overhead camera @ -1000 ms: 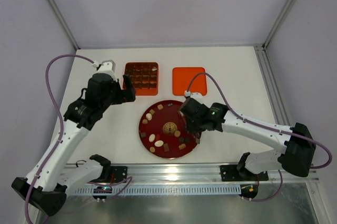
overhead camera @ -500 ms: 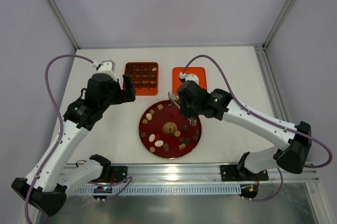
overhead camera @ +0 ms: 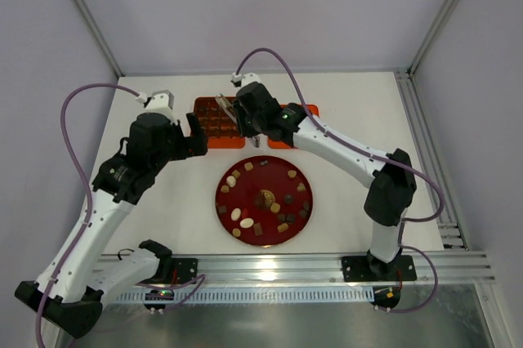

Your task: Pack the chocolate

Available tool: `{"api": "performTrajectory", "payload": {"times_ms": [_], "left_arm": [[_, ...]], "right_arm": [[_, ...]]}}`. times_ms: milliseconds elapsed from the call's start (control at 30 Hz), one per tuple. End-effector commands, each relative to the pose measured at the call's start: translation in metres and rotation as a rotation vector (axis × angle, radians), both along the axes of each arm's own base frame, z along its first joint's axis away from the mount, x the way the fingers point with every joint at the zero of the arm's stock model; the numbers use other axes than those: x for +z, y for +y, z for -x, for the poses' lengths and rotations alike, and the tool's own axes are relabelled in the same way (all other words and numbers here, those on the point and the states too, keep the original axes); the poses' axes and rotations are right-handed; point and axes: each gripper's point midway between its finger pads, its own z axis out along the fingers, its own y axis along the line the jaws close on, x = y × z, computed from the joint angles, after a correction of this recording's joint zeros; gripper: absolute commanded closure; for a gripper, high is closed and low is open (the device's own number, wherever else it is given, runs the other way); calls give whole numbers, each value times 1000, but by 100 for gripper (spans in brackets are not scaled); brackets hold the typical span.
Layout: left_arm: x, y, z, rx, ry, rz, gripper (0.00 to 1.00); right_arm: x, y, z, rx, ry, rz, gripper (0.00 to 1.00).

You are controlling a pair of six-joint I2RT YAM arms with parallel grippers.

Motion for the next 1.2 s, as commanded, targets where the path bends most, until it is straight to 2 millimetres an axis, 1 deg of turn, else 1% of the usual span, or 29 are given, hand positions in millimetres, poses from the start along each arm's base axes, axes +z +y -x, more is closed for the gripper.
{"api": "performTrajectory", "payload": {"times_ms": [0,33,67,133,167,233,267,300,400,467,500,600,633,667,733,967,1033,1067,1167], "left_arm": [[29,10,2,31,-75,7,0],[31,10,3,31,-76,4,0],[32,12,5,37,-77,6,0],[37,14,7,42,-88,8,0],[37,16,9,47,-87,3,0],[43,20,11,59,-100,0,0],[44,21,12,62,-99,-3,0],[44,23,14,63,-99,-9,0],[46,25,16,66,-104,-14,0],[45,26,17,68,-101,-15,0],[44,26,17,69,-99,-14,0],[44,25,18,66,-97,-11,0],[43,26,18,68,-93,-13,0],[43,26,18,68,-96,-12,0],[43,26,18,68,-95,-14,0],[42,26,17,67,-92,-17,0],[41,26,17,65,-92,-18,0],[42,25,17,65,-93,-16,0],[40,25,16,65,-90,-17,0]], "right_arm": [[35,48,-29,96,-132,-113,77],[22,58,-34,112,-121,-109,77],[25,65,-39,116,-131,-123,77],[22,76,-45,130,-138,-140,77],[14,84,-48,142,-130,-142,77],[5,90,-52,145,-122,-144,77],[8,93,-53,146,-126,-149,77],[-4,96,-55,145,-108,-137,77],[-13,99,-56,152,-102,-139,77],[-16,102,-58,154,-106,-139,77],[-22,102,-60,151,-100,-129,77],[-25,105,-61,155,-101,-127,77],[-29,105,-62,153,-97,-119,77],[-27,106,-63,153,-99,-121,77],[-34,107,-65,154,-94,-107,77],[-44,108,-66,155,-83,-90,76],[-45,107,-68,150,-83,-85,73],[-49,107,-67,151,-80,-79,73],[-52,106,-67,149,-81,-74,73]]}}
